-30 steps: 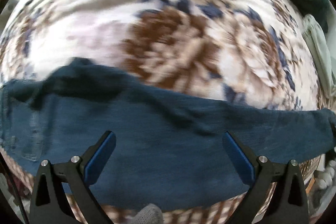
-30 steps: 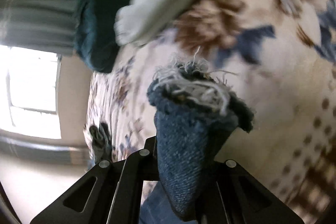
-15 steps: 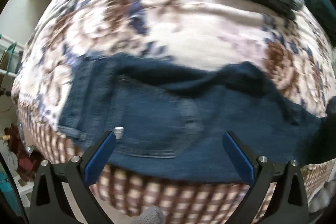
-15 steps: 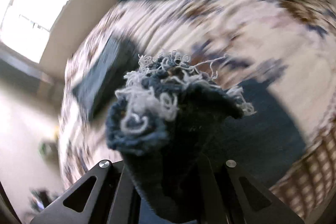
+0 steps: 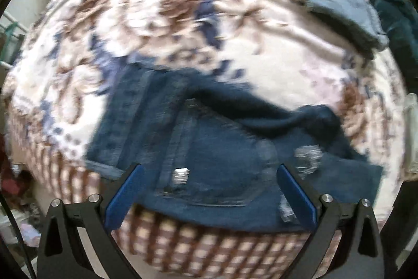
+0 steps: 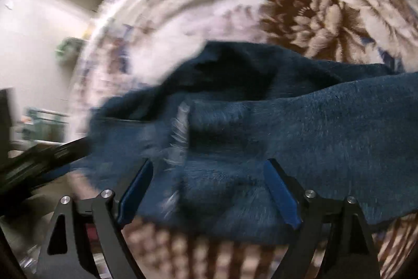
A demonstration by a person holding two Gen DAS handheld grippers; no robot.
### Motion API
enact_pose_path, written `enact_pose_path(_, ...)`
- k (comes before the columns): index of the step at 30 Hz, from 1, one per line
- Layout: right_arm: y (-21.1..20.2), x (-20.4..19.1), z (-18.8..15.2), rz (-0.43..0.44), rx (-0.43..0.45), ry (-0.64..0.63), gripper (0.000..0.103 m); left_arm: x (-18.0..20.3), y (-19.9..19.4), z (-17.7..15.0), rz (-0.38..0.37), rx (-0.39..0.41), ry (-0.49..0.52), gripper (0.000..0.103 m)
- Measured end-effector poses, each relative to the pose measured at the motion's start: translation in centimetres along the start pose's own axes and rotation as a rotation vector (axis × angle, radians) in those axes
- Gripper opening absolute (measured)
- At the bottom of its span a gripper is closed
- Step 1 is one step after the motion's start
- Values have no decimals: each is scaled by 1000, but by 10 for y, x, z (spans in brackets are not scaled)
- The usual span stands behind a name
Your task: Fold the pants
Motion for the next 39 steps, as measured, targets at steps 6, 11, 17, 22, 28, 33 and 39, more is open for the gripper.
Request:
enact_pose_path(6, -79, 67, -19, -123, 21, 159, 89, 70, 43, -23, -87, -152, 95, 102)
enact_pose_path(11, -110, 143, -31, -292, -11, 210, 89, 109, 88, -39, 42, -159, 169, 73)
enact_pose_path(17, -90, 227, -52, -399, -210, 360, 88, 104, 94, -41, 94, -163, 187, 71)
enact_pose_path(22, -122, 215, -38, -284, -125, 401, 88, 107, 32, -15, -6, -88, 149, 71)
enact_pose_path(28, -75, 134, 43, 85, -95, 139, 88, 105, 59, 31, 48, -59, 130, 71)
enact_pose_path(33, 14, 116, 85, -4, -322, -122, 40, 114, 81, 42, 65, -54, 150, 74)
enact_pose_path(39, 9, 145, 80, -162, -327, -125, 0, 138, 118, 50, 124, -26, 197, 74)
Point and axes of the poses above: each gripper's, at about its wrist camera, not at the fingertips, and y roughly the way its jaws point, x to its right, z to its top, the point moved 1 cm from there along y, roughly the way its jaws point, and after that the axes turned 15 degrees about -y, right-handed, at the moved point
